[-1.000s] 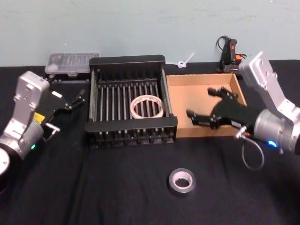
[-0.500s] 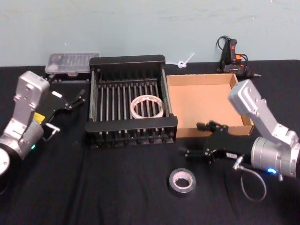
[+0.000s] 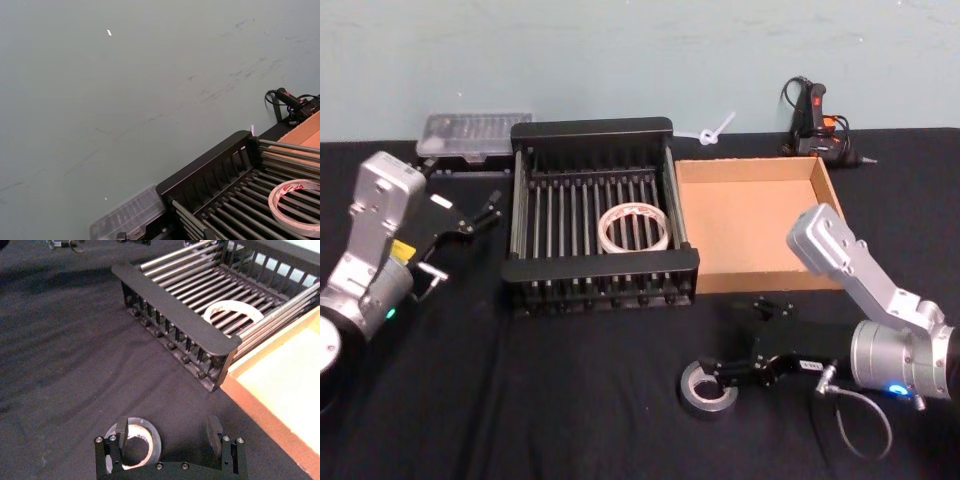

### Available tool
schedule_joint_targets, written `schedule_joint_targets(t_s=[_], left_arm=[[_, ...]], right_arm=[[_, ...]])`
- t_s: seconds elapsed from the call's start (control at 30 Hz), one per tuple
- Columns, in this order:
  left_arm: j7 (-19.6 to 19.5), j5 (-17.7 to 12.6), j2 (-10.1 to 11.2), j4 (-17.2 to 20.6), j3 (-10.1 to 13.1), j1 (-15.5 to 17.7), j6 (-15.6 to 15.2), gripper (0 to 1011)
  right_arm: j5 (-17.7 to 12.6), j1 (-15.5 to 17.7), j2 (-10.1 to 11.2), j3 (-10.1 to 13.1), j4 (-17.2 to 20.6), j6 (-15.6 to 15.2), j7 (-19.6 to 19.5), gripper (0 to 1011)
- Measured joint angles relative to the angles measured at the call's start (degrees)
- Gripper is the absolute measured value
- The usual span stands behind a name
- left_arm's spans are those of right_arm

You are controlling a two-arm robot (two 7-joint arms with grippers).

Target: Pick up the white tape and place it into the black box , Pick up the silver tape and place it into the brown box.

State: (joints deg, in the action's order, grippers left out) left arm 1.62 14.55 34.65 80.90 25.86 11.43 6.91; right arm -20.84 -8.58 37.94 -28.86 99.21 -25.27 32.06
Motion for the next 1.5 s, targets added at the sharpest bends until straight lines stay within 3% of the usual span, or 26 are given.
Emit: schedule_joint_targets(t_s=[0.4,1.5], left_arm=[[0.0,0.0,0.0,0.0,0.0,0.0,0.0,1001],[0.0,0.0,0.0,0.0,0.0,0.0,0.0,1001]], right_arm=[[-0.2,-1.1,1.5,-2.3,-0.6,-1.0,0.3,1002],[0.4,-3.3,0.1,-5.1,-4.7,-1.7,-0.2,1003]])
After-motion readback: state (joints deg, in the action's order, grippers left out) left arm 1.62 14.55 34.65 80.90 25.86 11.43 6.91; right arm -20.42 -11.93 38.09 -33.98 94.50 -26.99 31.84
